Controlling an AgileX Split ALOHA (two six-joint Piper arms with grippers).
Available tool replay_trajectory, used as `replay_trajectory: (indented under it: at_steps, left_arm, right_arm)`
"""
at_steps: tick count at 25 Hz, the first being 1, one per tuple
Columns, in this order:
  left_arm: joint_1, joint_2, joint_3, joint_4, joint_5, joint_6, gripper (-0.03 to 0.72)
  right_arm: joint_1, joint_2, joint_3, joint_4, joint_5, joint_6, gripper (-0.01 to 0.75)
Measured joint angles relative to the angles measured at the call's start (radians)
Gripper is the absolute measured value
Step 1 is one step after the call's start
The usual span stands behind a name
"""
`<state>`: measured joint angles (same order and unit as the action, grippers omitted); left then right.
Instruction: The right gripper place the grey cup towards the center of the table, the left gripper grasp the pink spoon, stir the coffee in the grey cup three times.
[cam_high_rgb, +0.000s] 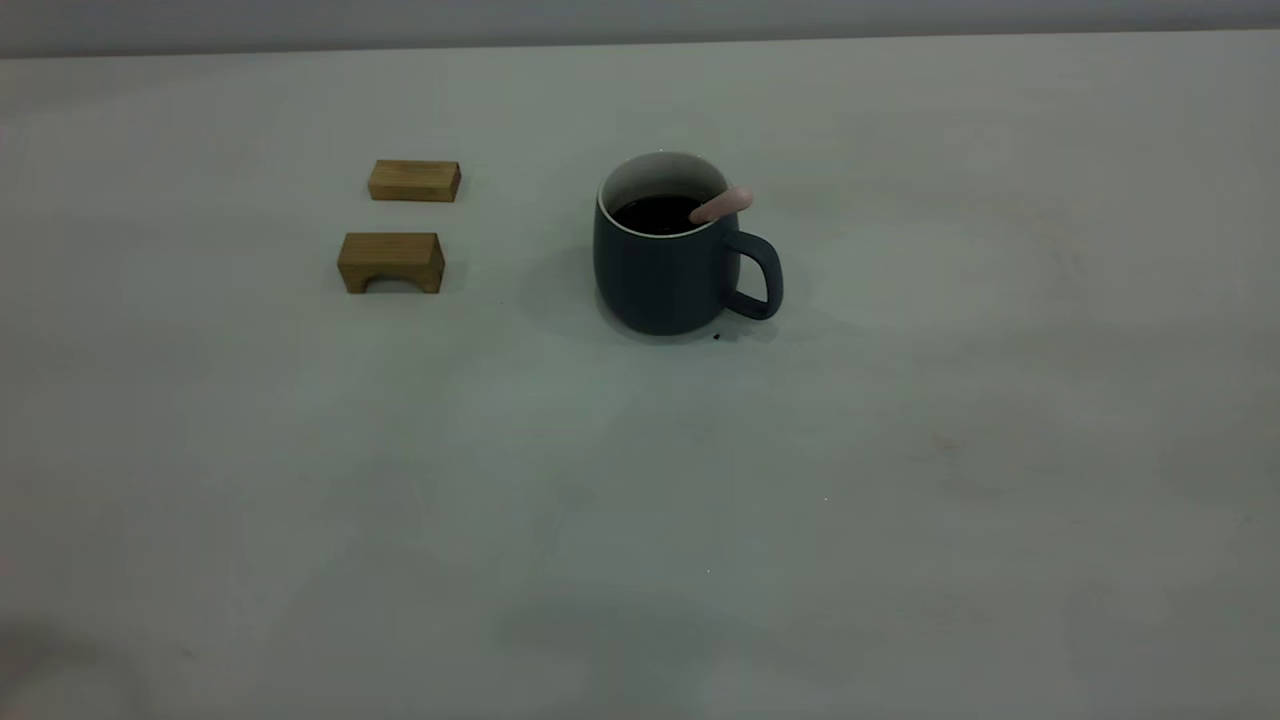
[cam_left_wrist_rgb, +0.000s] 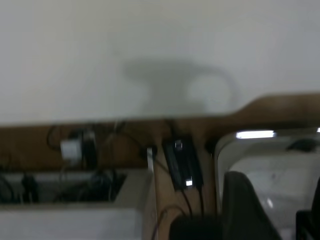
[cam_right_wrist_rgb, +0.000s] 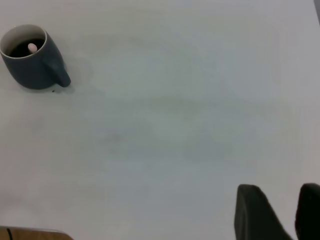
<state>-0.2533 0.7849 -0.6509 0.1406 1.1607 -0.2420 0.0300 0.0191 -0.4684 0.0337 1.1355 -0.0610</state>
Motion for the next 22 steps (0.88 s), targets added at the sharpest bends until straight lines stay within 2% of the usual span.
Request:
replay_trajectory:
  at_steps: [4, 6, 13, 18, 22]
  left_arm:
    - [0.129, -0.164, 0.107, -0.059, -0.045, 0.103, 0.41]
    - [0.162, -0.263, 0.127, -0.071, -0.058, 0.133, 0.41]
    - [0.175, -0.563, 0.163, -0.076, -0.047, 0.156, 0.41]
    - [0.181, -0.663, 0.163, -0.068, -0.046, 0.156, 0.41]
    - [0.215, -0.729, 0.163, -0.064, -0.041, 0.156, 0.41]
  right_arm:
    - [0.0, 0.0, 0.0, 0.0, 0.0, 0.0, 0.241]
    - [0.0, 0.0, 0.0, 0.0, 0.0, 0.0, 0.241]
    - [0.0, 0.0, 0.0, 0.0, 0.0, 0.0, 0.241]
    - [0.0, 0.0, 0.0, 0.0, 0.0, 0.0, 0.241]
    - [0.0, 0.0, 0.0, 0.0, 0.0, 0.0, 0.241]
